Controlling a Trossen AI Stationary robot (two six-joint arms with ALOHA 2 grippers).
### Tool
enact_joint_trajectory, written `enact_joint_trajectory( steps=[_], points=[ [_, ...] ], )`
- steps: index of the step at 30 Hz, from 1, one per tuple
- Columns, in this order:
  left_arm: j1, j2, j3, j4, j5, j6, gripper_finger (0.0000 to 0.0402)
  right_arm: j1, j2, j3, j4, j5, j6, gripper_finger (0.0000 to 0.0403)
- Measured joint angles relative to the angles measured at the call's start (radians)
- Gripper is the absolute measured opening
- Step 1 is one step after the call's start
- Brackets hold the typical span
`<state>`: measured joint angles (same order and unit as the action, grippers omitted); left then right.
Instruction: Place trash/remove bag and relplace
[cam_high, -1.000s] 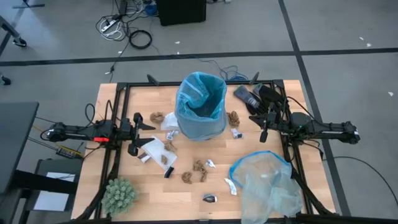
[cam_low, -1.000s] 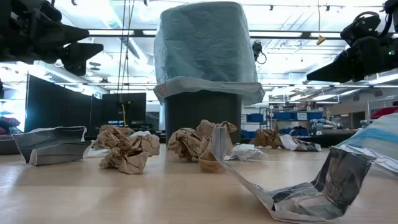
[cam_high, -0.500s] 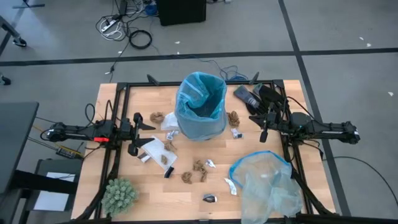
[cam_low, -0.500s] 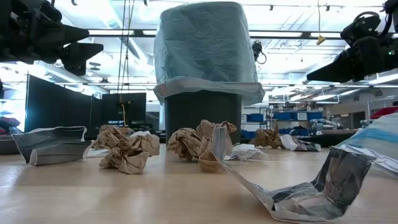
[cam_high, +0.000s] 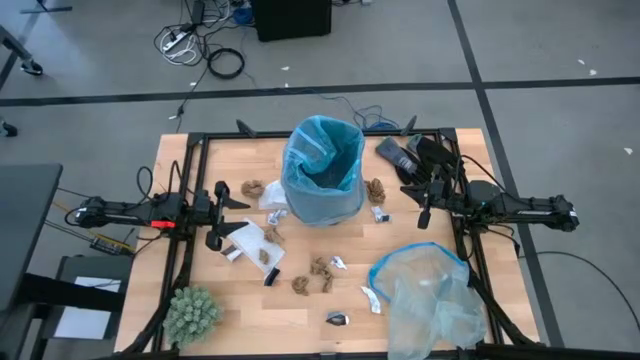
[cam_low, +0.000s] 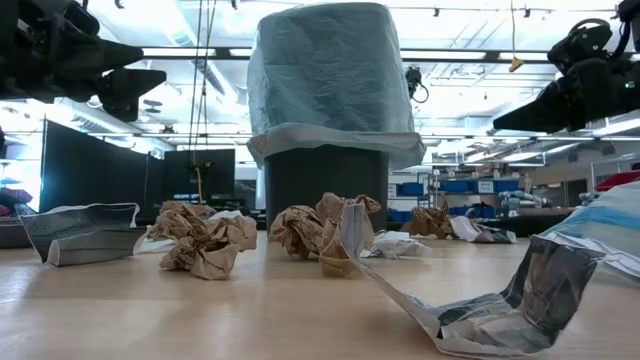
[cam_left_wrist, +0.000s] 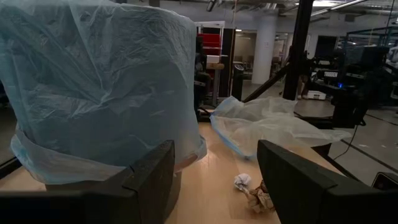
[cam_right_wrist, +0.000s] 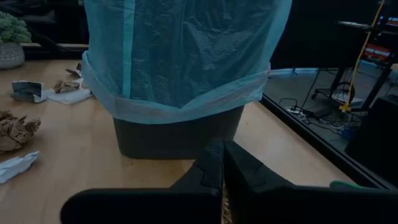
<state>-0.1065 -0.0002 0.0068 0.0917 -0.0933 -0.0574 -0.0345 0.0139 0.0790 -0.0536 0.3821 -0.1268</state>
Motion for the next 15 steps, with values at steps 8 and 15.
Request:
enact_joint_trajectory(
  steps=[8, 15],
  points=[
    [0.0, 0.0, 0.0, 0.0, 0.0, 0.0, 0.0241, 0.0, 0.0, 0.0, 0.0, 0.0, 0.0, 0.0004],
    [0.0, 0.0, 0.0, 0.003, -0.152, 0.0, 0.0241, 0.0, 0.0, 0.0, 0.0, 0.0, 0.0, 0.0001]
  ],
)
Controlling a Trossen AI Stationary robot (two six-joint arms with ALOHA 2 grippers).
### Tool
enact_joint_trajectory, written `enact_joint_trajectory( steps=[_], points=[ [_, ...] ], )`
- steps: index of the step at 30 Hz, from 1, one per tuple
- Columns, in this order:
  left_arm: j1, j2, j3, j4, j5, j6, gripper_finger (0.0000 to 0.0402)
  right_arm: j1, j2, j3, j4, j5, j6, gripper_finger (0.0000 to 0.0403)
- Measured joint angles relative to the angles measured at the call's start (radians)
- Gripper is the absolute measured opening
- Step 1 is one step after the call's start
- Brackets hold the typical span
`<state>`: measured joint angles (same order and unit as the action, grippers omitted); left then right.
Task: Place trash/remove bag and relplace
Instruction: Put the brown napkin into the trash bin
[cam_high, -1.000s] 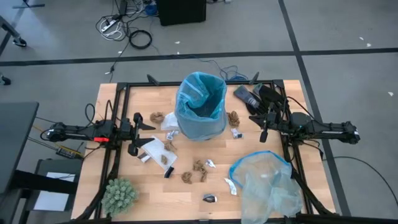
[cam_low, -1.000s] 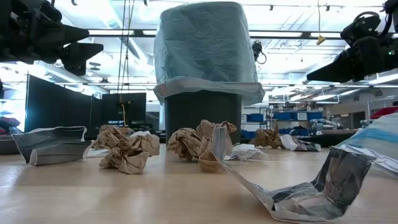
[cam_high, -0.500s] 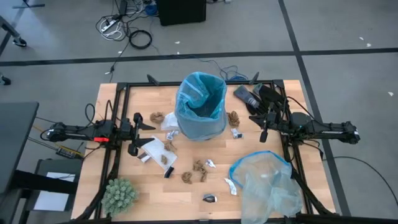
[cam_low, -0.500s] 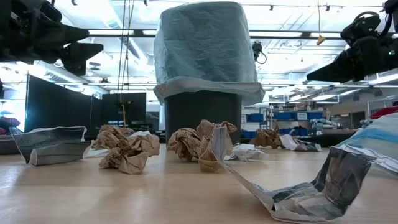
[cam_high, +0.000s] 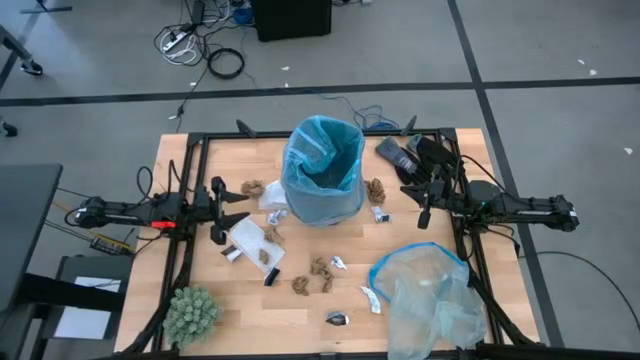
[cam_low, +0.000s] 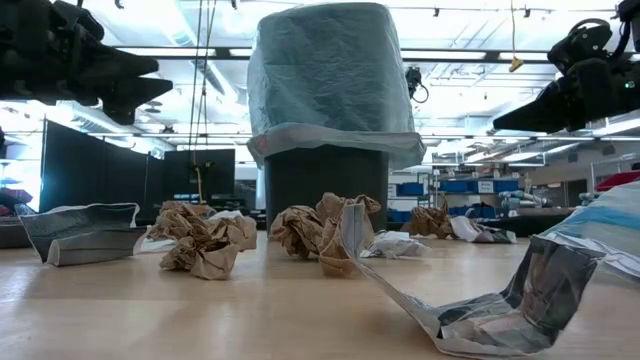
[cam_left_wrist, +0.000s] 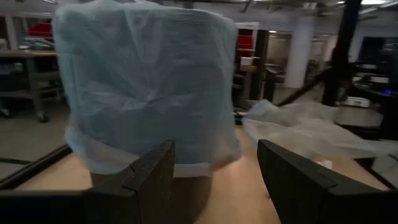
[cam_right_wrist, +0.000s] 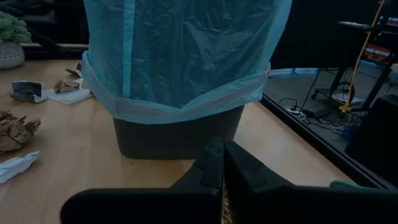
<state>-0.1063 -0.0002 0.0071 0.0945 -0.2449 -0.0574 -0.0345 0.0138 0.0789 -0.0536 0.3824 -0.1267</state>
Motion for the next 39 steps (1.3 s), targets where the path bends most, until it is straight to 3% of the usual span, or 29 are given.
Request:
enact_joint_trajectory(
  steps=[35, 39],
  points=[
    [0.0, 0.0, 0.0, -0.003, -0.002, 0.0, 0.0241, 0.0, 0.0, 0.0, 0.0, 0.0, -0.025, 0.0004],
    [0.0, 0.0, 0.0, -0.002, -0.003, 0.0, 0.0241, 0.0, 0.0, 0.0, 0.067, 0.008, -0.024, 0.0002]
  ],
)
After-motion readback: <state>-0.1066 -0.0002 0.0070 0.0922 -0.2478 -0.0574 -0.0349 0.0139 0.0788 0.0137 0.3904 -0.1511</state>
